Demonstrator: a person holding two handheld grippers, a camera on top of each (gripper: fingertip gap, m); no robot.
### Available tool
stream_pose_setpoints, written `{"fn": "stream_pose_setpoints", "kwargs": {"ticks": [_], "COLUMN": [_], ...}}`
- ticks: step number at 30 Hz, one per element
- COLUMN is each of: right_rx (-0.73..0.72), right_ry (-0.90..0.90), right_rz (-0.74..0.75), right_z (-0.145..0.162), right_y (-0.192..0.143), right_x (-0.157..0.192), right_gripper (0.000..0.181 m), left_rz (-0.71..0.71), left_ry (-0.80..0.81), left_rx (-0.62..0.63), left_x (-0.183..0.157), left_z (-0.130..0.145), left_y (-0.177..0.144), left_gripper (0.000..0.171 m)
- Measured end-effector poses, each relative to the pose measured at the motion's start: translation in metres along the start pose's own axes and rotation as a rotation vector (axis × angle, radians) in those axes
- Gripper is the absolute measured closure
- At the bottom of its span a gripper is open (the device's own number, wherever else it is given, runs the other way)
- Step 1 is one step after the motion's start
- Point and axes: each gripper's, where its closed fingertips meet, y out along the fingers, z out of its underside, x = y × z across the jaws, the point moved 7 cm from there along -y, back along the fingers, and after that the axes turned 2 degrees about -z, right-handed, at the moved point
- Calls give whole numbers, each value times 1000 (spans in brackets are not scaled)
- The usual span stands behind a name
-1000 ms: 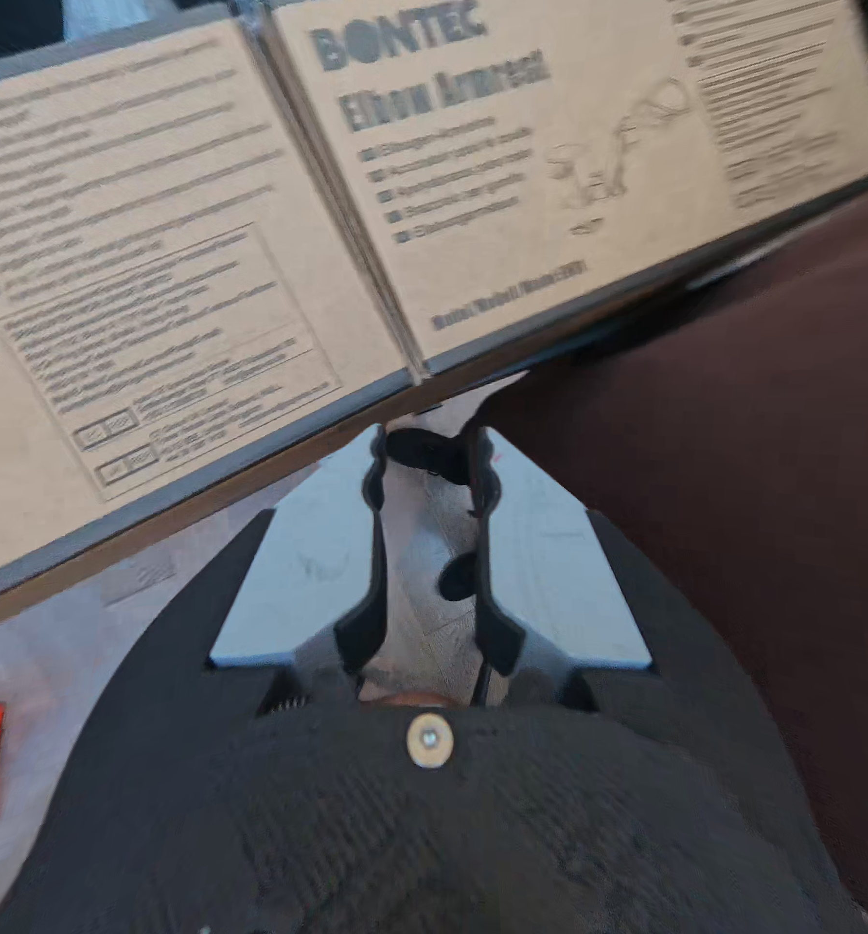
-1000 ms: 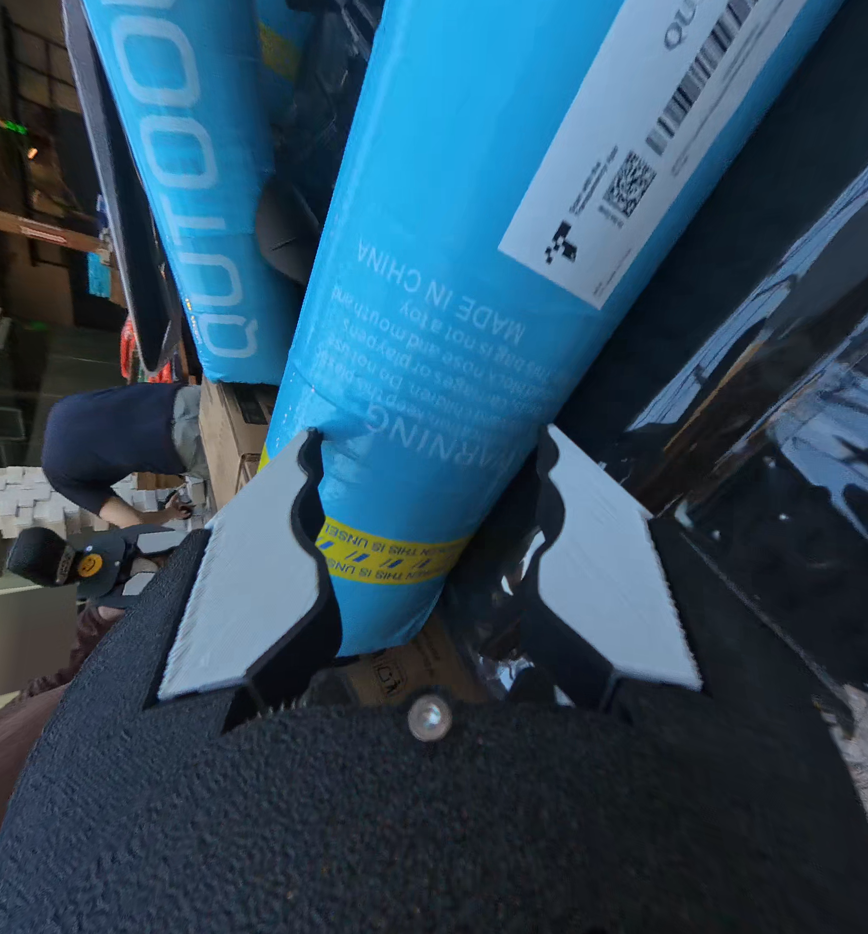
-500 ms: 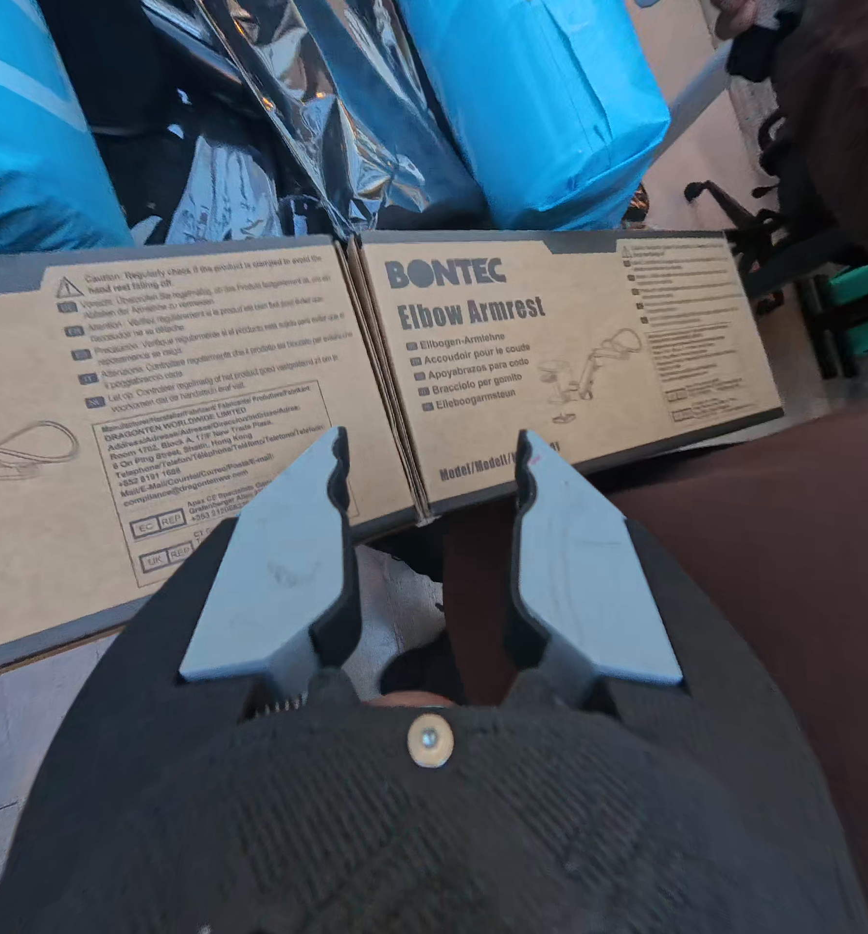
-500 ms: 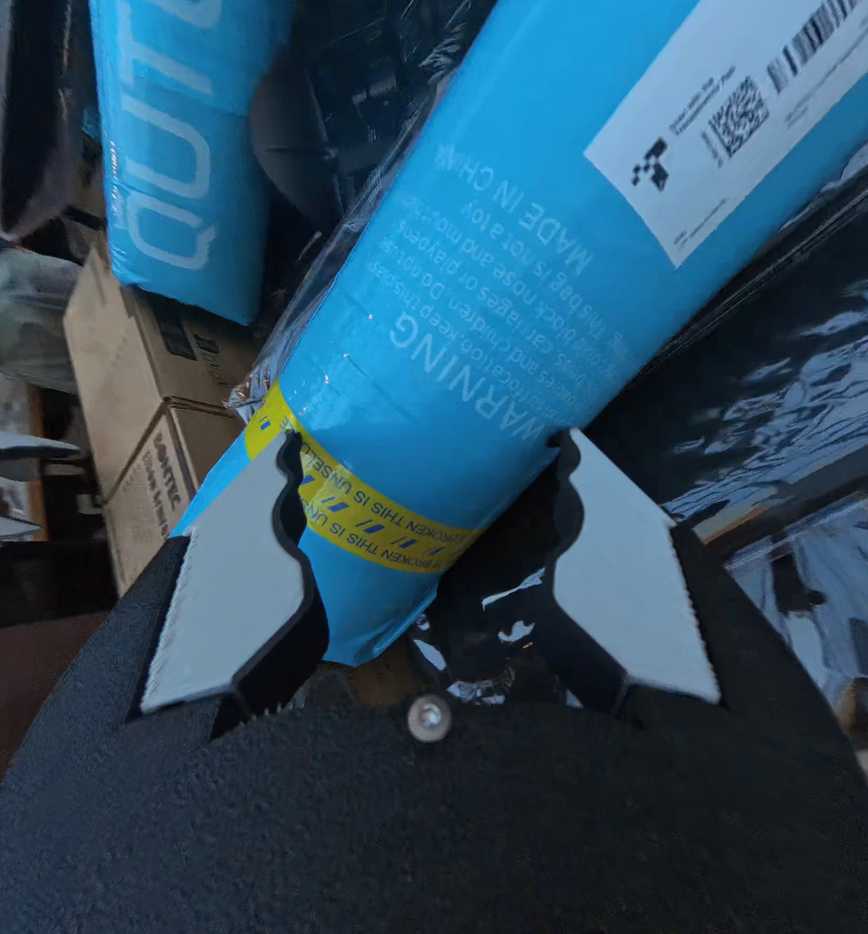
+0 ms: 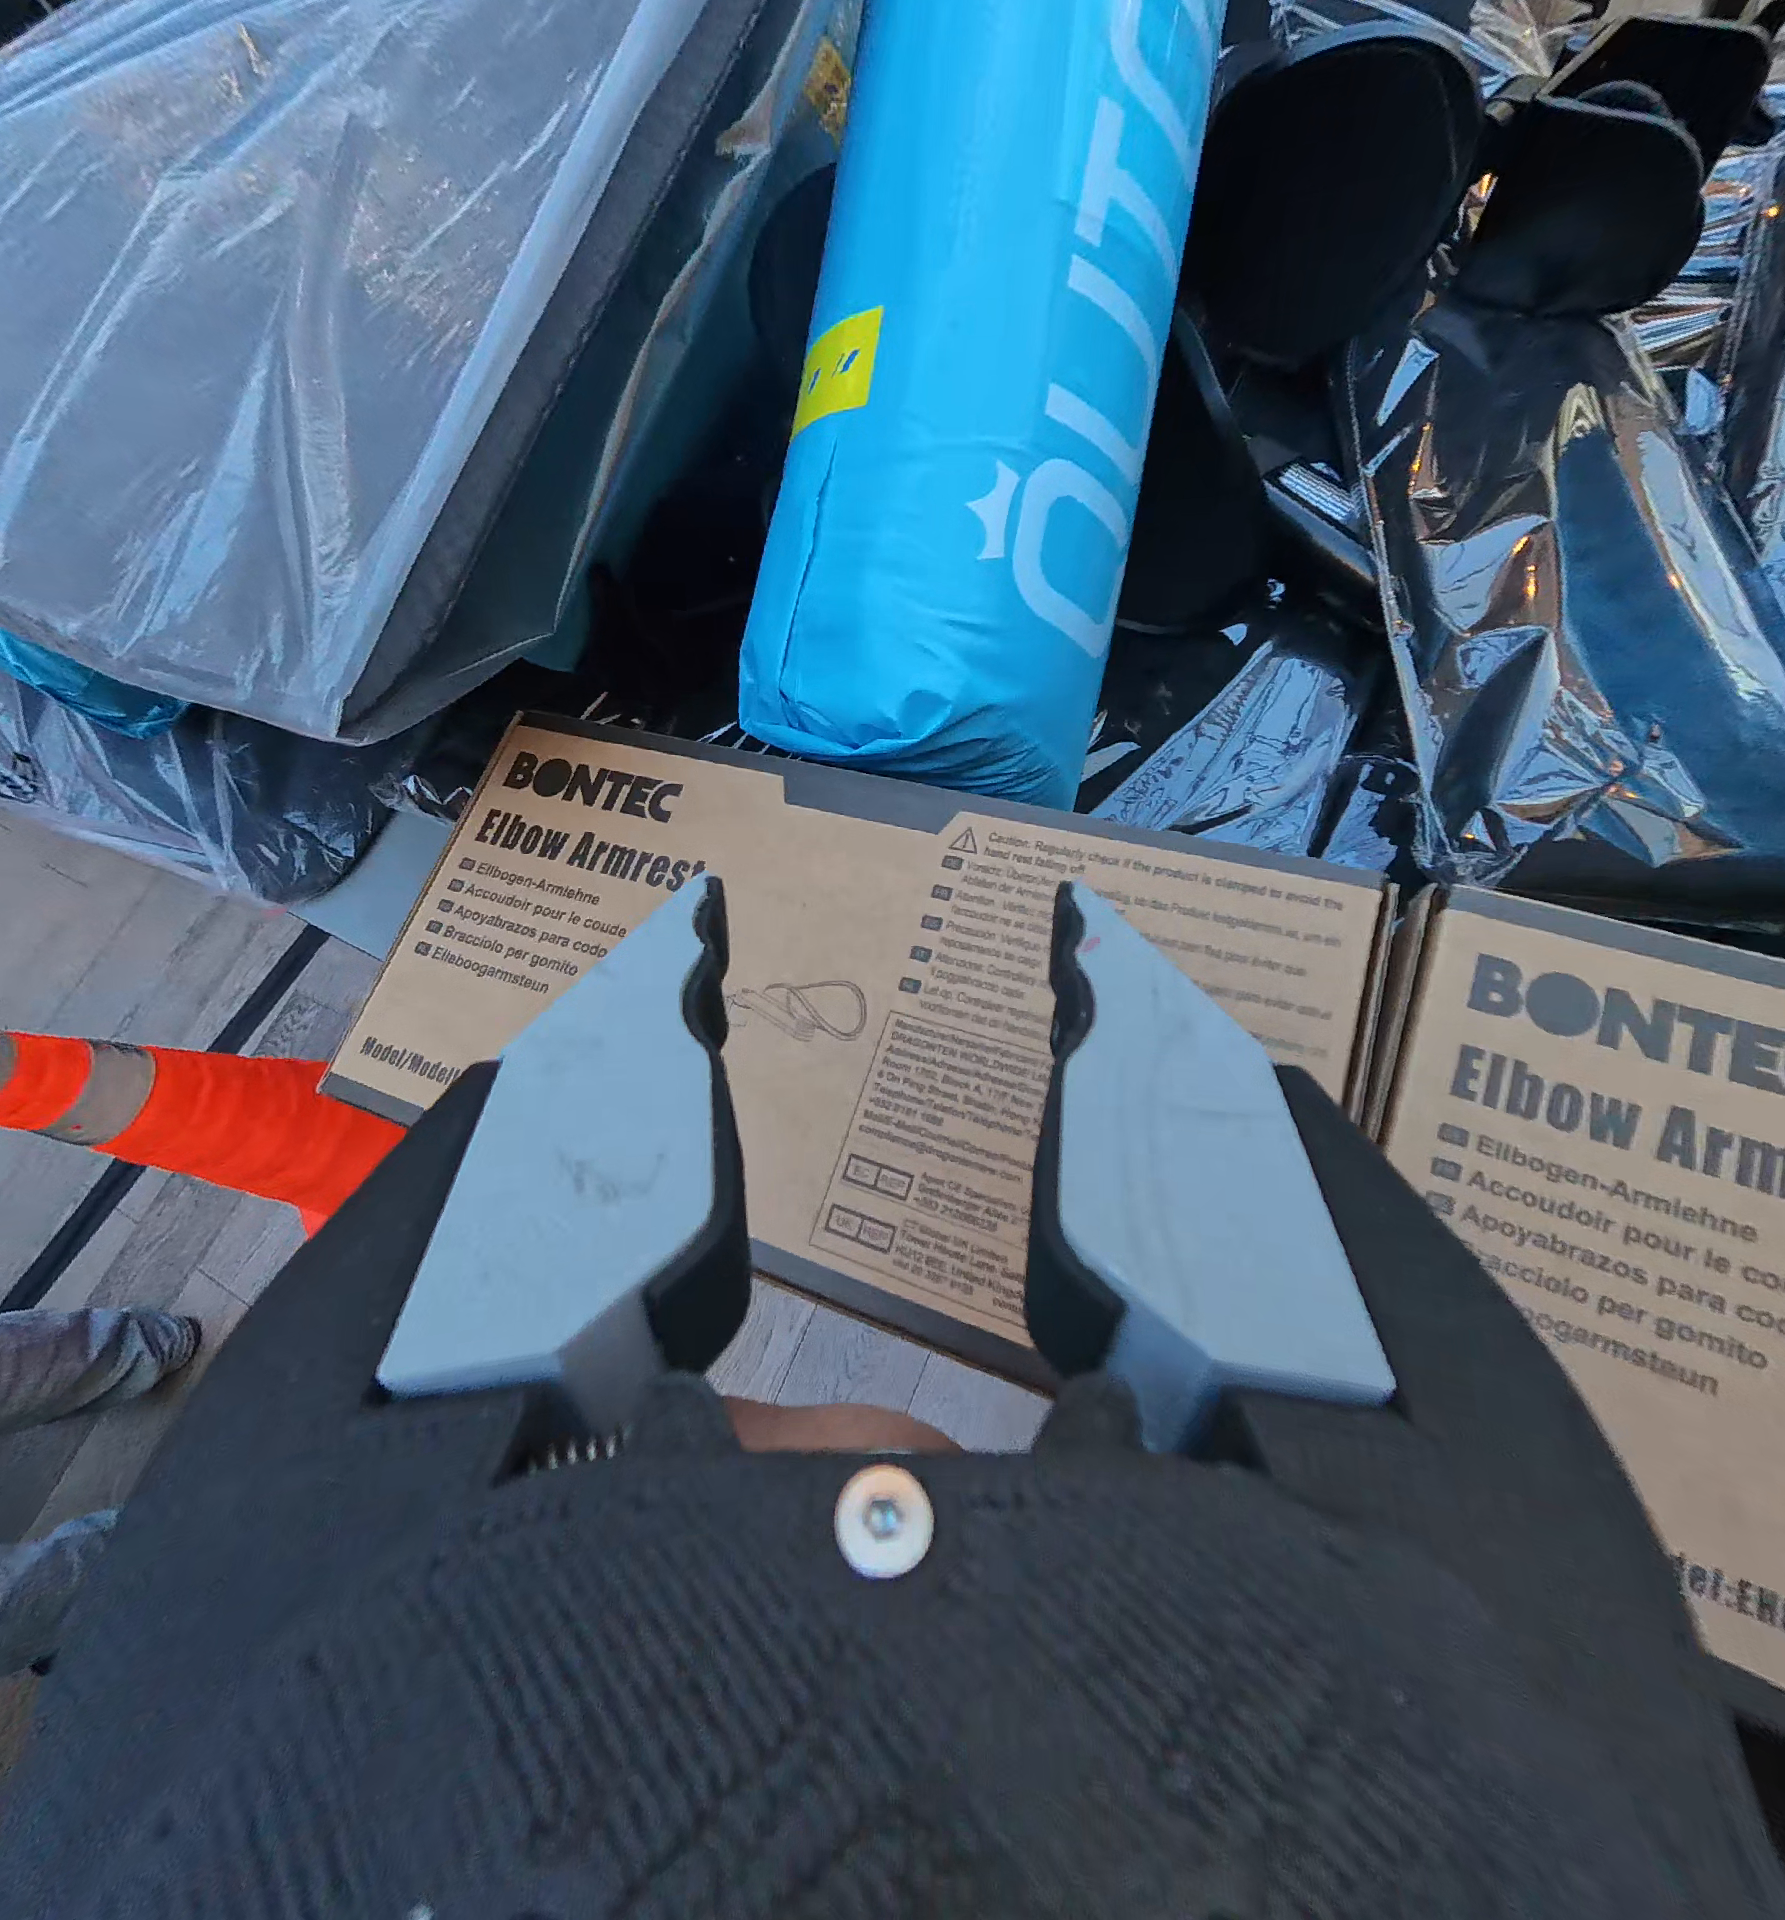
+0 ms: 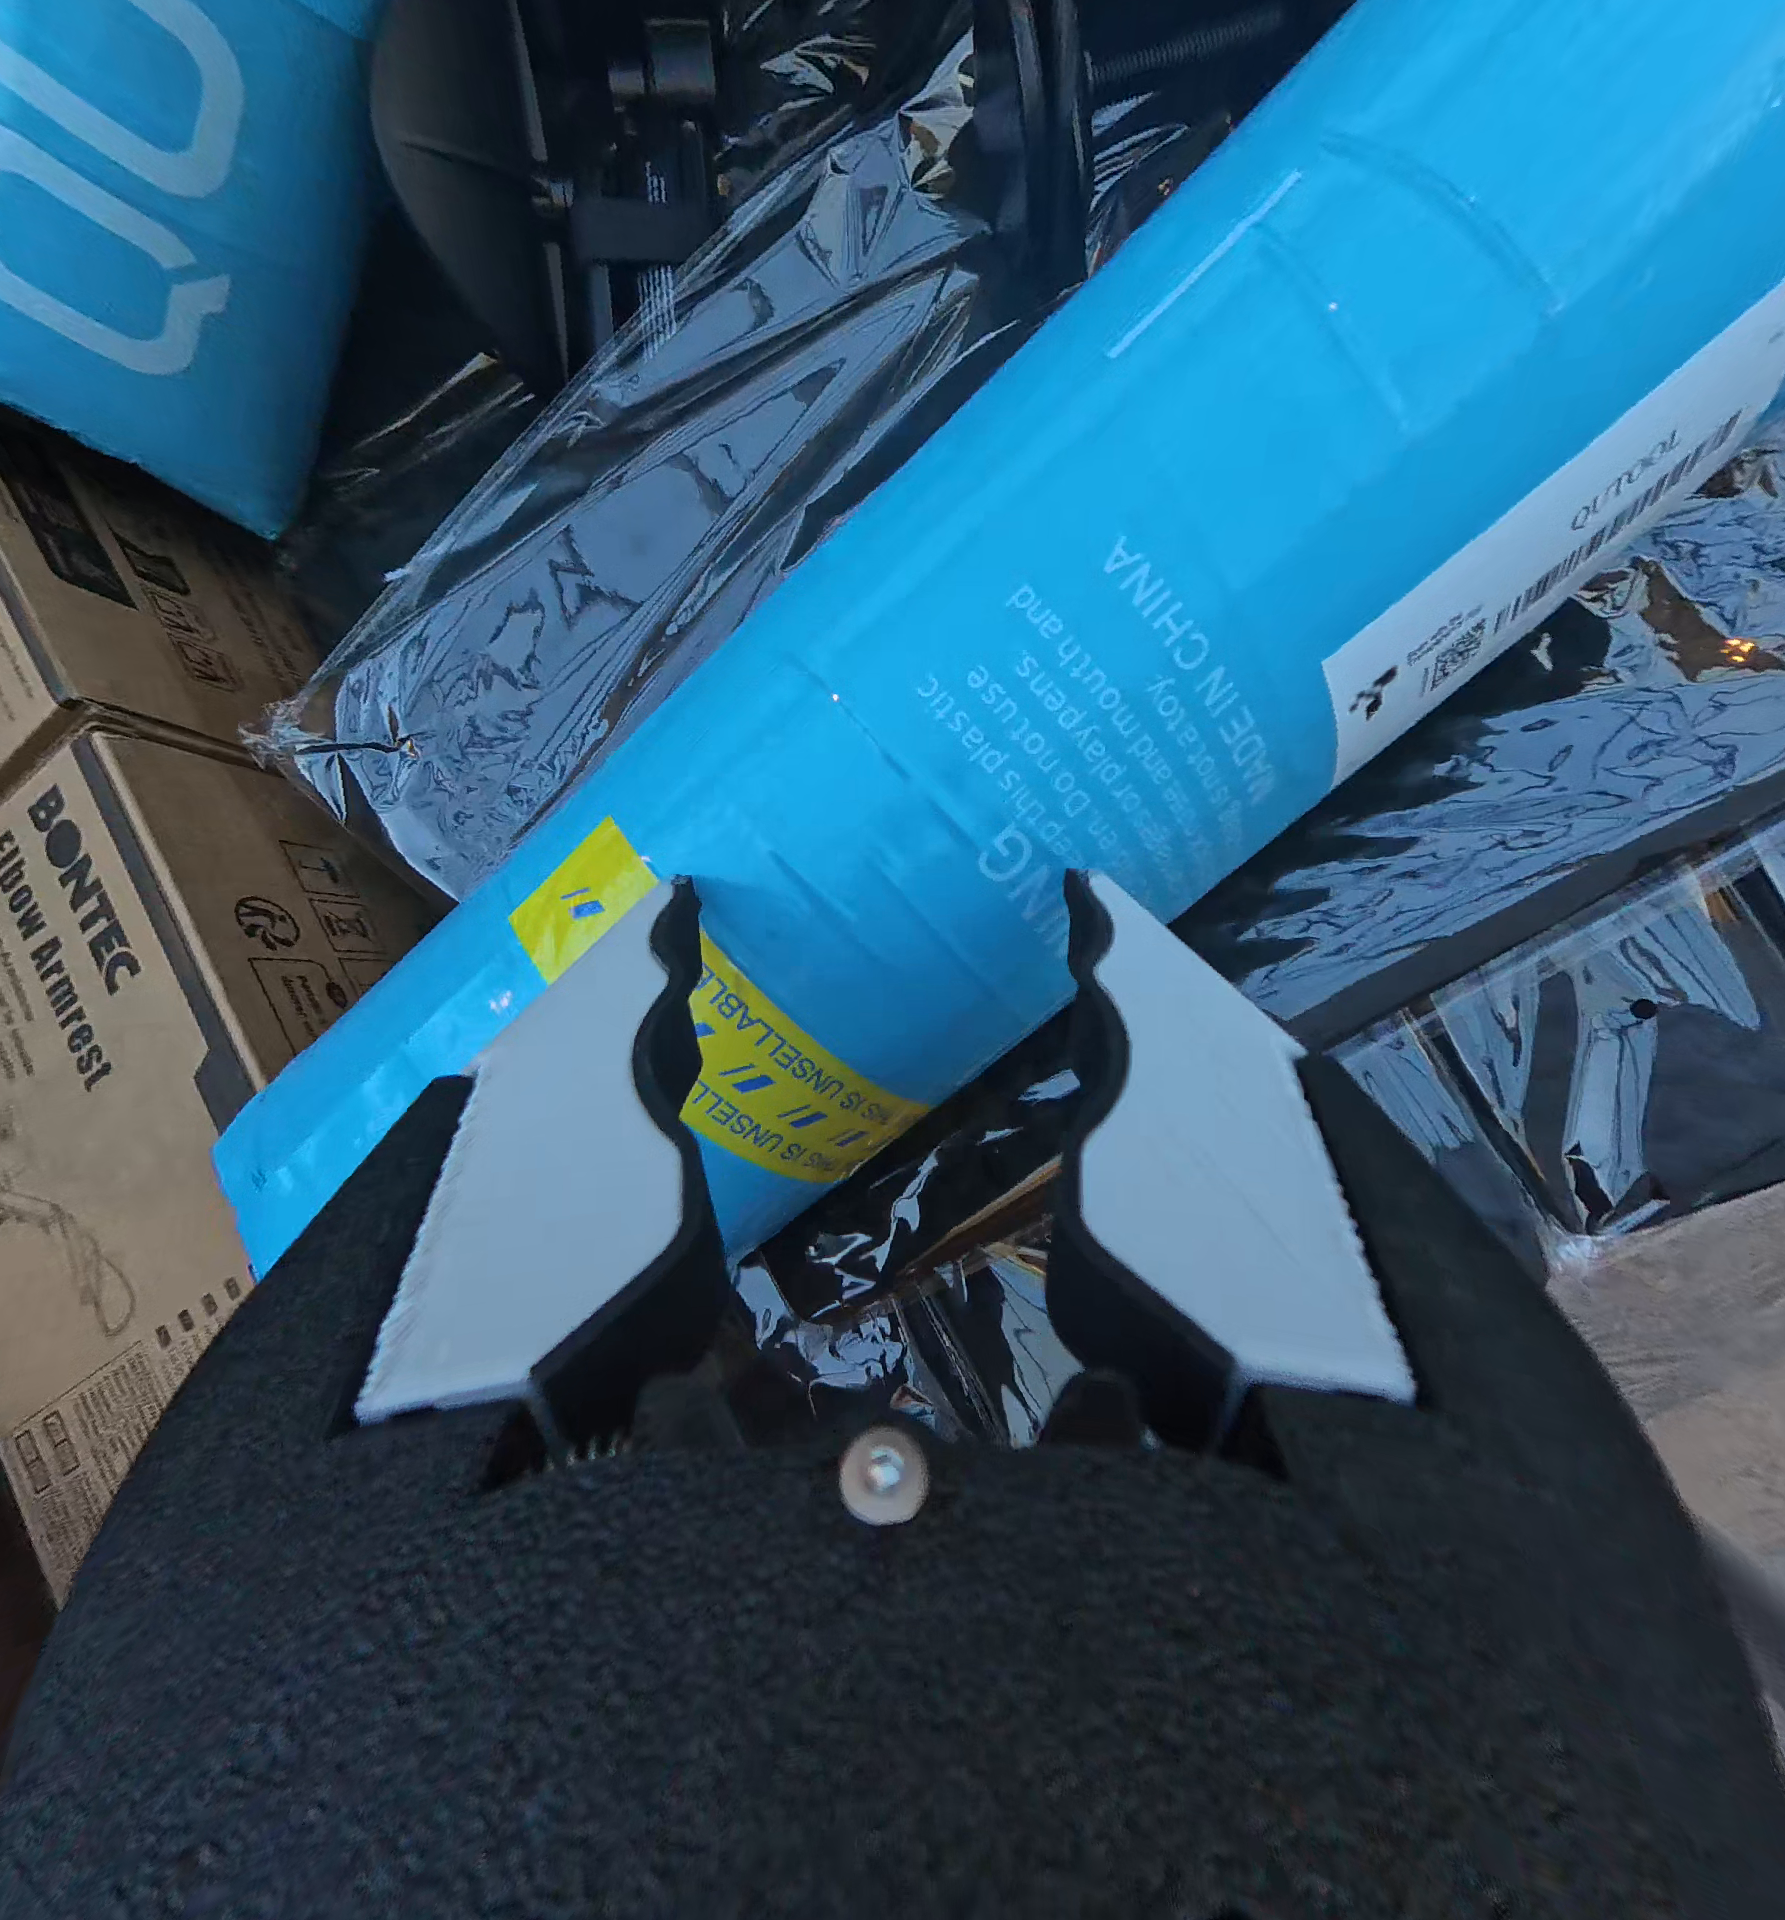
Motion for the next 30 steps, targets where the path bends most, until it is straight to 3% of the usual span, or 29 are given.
{"fn": "stream_pose_setpoints", "kwargs": {"ticks": [8,17,23,30], "right_rx": [-4,-26,-211,-218], "right_ry": [-21,-201,-413,-600], "right_rz": [46,207,175,-136], "right_z": [3,-23,-77,-103], "right_y": [-6,-10,-16,33], "right_x": [2,17,79,172], "right_gripper": [117,118,118,134], "left_rz": [12,125,91,32], "left_ry": [-21,-40,-102,-194], "left_rx": [13,98,166,236], "left_x": [8,14,23,29], "left_z": [18,69,105,137], "left_y": [-7,-24,-40,-58], "left_gripper": [112,100,98,98]}}
